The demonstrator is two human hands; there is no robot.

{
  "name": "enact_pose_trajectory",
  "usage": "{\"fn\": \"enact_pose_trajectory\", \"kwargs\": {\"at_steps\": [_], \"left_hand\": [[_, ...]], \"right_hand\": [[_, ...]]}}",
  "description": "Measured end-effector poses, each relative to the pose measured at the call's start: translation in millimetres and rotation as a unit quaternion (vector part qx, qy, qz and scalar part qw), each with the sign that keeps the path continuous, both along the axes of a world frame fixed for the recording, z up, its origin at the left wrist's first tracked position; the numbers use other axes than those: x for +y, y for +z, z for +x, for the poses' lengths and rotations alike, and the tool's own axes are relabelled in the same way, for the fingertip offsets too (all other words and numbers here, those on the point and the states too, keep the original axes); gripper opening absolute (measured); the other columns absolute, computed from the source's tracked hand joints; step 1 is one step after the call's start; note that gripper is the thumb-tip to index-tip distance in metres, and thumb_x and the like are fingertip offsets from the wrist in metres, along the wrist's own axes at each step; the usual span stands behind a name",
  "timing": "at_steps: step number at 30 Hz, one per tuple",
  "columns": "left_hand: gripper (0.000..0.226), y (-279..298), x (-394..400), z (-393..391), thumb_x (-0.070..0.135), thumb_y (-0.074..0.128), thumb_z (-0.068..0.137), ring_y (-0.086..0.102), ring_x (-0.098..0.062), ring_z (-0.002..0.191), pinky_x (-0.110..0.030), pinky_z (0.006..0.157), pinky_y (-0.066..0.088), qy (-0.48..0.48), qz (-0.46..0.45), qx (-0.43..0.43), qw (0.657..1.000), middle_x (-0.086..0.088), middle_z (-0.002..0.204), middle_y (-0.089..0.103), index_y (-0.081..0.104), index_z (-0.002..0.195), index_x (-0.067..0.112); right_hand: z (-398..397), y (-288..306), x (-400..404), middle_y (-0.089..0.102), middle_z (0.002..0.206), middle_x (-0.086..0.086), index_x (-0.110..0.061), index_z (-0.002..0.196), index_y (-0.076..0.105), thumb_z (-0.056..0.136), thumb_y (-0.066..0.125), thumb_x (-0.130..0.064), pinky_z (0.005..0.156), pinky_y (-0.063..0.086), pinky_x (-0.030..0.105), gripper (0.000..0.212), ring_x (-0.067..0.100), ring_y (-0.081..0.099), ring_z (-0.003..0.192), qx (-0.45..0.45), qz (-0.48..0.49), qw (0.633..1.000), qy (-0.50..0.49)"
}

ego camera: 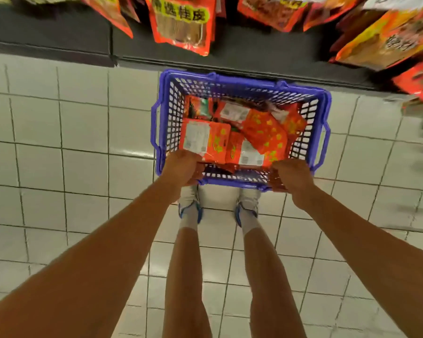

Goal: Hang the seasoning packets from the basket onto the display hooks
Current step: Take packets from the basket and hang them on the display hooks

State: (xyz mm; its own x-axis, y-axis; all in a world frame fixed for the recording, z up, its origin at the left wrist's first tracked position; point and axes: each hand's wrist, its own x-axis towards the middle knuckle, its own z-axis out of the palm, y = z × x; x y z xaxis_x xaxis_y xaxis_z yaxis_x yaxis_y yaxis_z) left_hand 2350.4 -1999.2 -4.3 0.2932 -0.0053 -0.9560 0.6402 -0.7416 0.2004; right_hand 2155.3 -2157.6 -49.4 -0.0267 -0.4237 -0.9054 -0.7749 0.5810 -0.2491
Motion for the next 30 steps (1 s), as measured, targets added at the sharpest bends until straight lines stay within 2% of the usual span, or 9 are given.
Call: {"fn": "enact_pose_trajectory", "kwargs": {"at_steps": [4, 7, 13, 16, 19, 23, 25, 28, 30], "left_hand": [[0.016, -65, 9, 1, 0.010, 0.058, 0.094, 0.061, -0.016, 0.058, -0.020, 0.046, 0.049, -0.024, 0.019, -0.010, 0.999, -0.003, 0.070, 0.064, 0.062, 0.080, 0.017], [0.017, -99, 15, 2, 0.011, 0.059, 0.092, 0.061, -0.017, 0.058, -0.027, 0.056, 0.053, -0.039, 0.015, 0.004, 0.999, 0.001, 0.060, 0.066, 0.064, 0.078, 0.019], [0.015, -126, 16, 2, 0.014, 0.054, 0.094, 0.057, -0.017, 0.059, -0.028, 0.057, 0.045, -0.099, 0.008, 0.008, 0.995, -0.004, 0.069, 0.063, 0.061, 0.082, 0.016], [0.014, -128, 11, -1, 0.011, 0.053, 0.096, 0.062, -0.021, 0.068, -0.030, 0.064, 0.047, -0.148, 0.015, 0.007, 0.989, -0.007, 0.076, 0.065, 0.061, 0.084, 0.013], [0.021, -128, 9, -5, 0.009, 0.058, 0.091, 0.068, -0.030, 0.096, -0.031, 0.078, 0.054, -0.332, 0.004, -0.089, 0.939, -0.007, 0.097, 0.070, 0.066, 0.110, 0.014], [0.087, -127, 6, -14, 0.015, 0.073, 0.084, 0.043, -0.033, 0.137, -0.048, 0.107, 0.045, -0.475, -0.095, -0.168, 0.859, -0.013, 0.151, 0.043, 0.027, 0.157, 0.027], [0.094, -126, -2, -18, 0.020, 0.076, 0.084, 0.028, -0.035, 0.147, -0.055, 0.112, 0.040, -0.520, -0.128, -0.206, 0.819, -0.012, 0.163, 0.025, 0.019, 0.158, 0.033], [0.065, -124, -13, -17, 0.021, 0.080, 0.080, 0.029, -0.040, 0.147, -0.060, 0.110, 0.040, -0.521, -0.139, -0.329, 0.775, -0.015, 0.160, 0.028, 0.051, 0.138, 0.026], [0.060, -123, -20, -14, 0.024, 0.081, 0.078, 0.026, -0.041, 0.147, -0.060, 0.110, 0.038, -0.542, -0.145, -0.353, 0.749, -0.016, 0.158, 0.029, 0.057, 0.132, 0.025]], "right_hand": [[5, -69, -8, 0.062, 0.072, 0.003, -0.019, 0.071, 0.060, 0.092, 0.059, -0.016, 0.063, 0.055, 0.035, 0.021, 0.020, 0.059, 0.062, 0.015, -0.004, 0.994, 0.106], [15, -110, -19, 0.064, 0.087, 0.008, -0.018, 0.080, 0.060, 0.093, 0.062, -0.016, 0.080, 0.059, 0.045, 0.013, 0.023, 0.062, 0.072, 0.029, -0.003, 0.999, 0.033], [30, -158, -28, 0.053, 0.075, 0.009, -0.009, 0.087, 0.051, 0.097, 0.053, 0.001, 0.037, 0.042, 0.022, 0.014, 0.014, 0.052, 0.041, -0.001, 0.072, 0.961, -0.265], [34, -155, -15, 0.060, 0.070, 0.011, -0.006, 0.083, 0.052, 0.097, 0.051, 0.001, 0.036, 0.043, 0.018, 0.015, 0.013, 0.051, 0.038, -0.061, 0.086, 0.924, -0.367], [39, -127, 6, 0.057, 0.051, 0.005, -0.007, 0.078, 0.053, 0.094, 0.050, -0.001, 0.041, 0.045, 0.018, 0.018, 0.014, 0.052, 0.040, -0.109, 0.136, 0.906, -0.384], [33, -84, 26, 0.052, 0.055, 0.003, -0.008, 0.086, 0.061, 0.087, 0.049, 0.004, 0.038, 0.040, 0.017, 0.017, 0.011, 0.048, 0.039, -0.166, 0.215, 0.893, -0.359], [29, -66, 31, 0.050, 0.055, 0.002, -0.006, 0.085, 0.068, 0.075, 0.054, 0.003, 0.040, 0.040, 0.017, 0.019, 0.011, 0.047, 0.041, -0.200, 0.264, 0.881, -0.337], [27, -57, 23, 0.041, 0.052, -0.001, -0.009, 0.081, 0.057, 0.069, 0.055, -0.001, 0.042, 0.030, 0.016, 0.015, 0.009, 0.034, 0.044, -0.183, 0.283, 0.901, -0.273], [26, -57, 12, 0.042, 0.051, -0.001, -0.013, 0.074, 0.054, 0.080, 0.050, 0.002, 0.042, 0.026, 0.017, 0.016, 0.010, 0.032, 0.048, -0.151, 0.281, 0.922, -0.217]]}}
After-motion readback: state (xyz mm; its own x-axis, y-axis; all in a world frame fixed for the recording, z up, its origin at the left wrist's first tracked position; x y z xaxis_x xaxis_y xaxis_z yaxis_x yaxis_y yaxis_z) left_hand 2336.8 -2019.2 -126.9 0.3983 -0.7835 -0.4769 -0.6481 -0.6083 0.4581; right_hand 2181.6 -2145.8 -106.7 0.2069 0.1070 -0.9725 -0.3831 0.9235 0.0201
